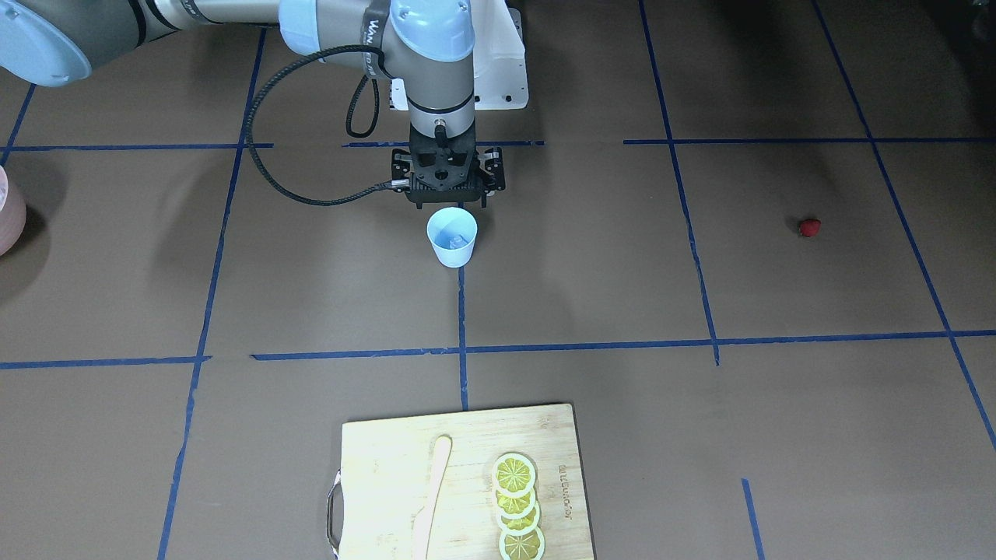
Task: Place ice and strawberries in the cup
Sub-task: 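Open the right gripper to drop the ice cube into the cup, then move the right gripper back toward the pink ice bowl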
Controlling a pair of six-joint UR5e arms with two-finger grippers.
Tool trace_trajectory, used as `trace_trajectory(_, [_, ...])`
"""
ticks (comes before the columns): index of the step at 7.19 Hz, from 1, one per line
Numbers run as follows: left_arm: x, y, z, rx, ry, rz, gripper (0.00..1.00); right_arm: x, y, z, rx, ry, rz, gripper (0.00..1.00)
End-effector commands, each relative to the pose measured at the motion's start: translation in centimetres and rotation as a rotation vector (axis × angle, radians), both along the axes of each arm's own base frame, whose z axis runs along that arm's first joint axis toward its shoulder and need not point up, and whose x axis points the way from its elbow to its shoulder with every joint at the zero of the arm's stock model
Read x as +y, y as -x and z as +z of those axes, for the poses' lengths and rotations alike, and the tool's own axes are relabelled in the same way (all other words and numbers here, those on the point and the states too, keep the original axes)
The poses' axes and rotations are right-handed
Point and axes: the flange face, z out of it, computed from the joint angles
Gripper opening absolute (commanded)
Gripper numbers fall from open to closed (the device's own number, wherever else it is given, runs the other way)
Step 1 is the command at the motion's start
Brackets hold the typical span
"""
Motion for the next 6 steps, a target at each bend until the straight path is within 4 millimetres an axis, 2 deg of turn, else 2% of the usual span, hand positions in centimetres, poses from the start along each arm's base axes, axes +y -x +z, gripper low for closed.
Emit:
trace_trajectory(1, [0.0,-0.1,-0.3,0.000,-0.009,0.001,1.00,-1.4,-7.4,2.9,-0.015,-0.048,0.035,0.99])
trace_trajectory(2, [-0.1,-0.1,-0.5,0.000,-0.018,0.001,1.00,-2.2,-12.5,5.3,-0.004,-0.101,0.038,0.99])
trace_trajectory(3, [-0.1,-0.1,-0.6,0.000,-0.020,0.001,1.00,-2.1,-16.8,6.5,0.036,-0.130,0.004,0.99])
trace_trajectory(4, [-0.2,-0.1,-0.9,0.000,-0.026,0.001,1.00,-2.6,-20.9,6.5,0.083,-0.171,-0.031,0.99])
trace_trajectory(6, [-0.3,0.0,-1.3,-0.001,-0.032,-0.002,1.00,-1.2,-28.0,12.6,0.158,-0.238,-0.116,0.99])
